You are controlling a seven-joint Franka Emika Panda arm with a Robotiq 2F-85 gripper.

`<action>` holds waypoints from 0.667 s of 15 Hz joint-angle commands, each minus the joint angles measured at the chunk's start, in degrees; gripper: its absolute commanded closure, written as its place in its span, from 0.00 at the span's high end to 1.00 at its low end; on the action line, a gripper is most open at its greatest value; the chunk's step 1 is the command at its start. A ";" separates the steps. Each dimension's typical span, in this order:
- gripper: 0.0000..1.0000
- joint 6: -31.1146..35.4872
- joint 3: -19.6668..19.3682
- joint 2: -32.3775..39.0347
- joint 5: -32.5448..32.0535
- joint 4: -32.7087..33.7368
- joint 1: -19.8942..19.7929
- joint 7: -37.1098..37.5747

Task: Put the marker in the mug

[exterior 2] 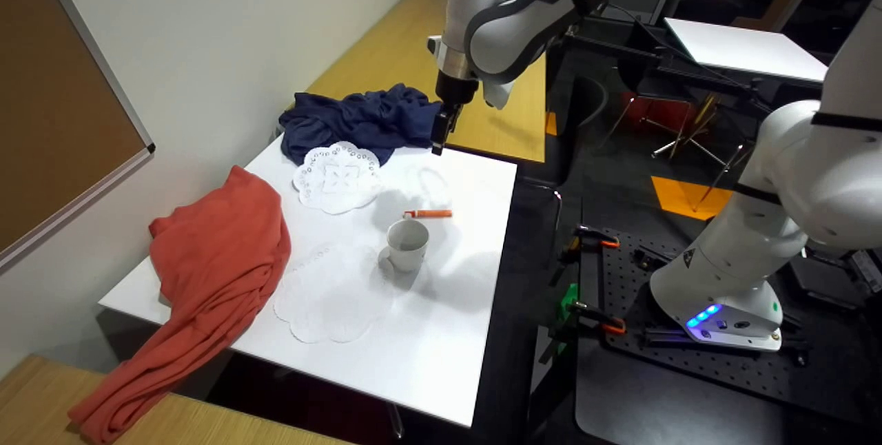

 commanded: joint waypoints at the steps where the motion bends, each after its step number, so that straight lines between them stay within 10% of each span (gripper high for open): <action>1: 1.00 4.45 0.50 6.24 -0.56 1.17 -2.03 -0.60; 10: 1.00 6.66 2.04 9.22 -0.29 1.27 -4.08 -2.04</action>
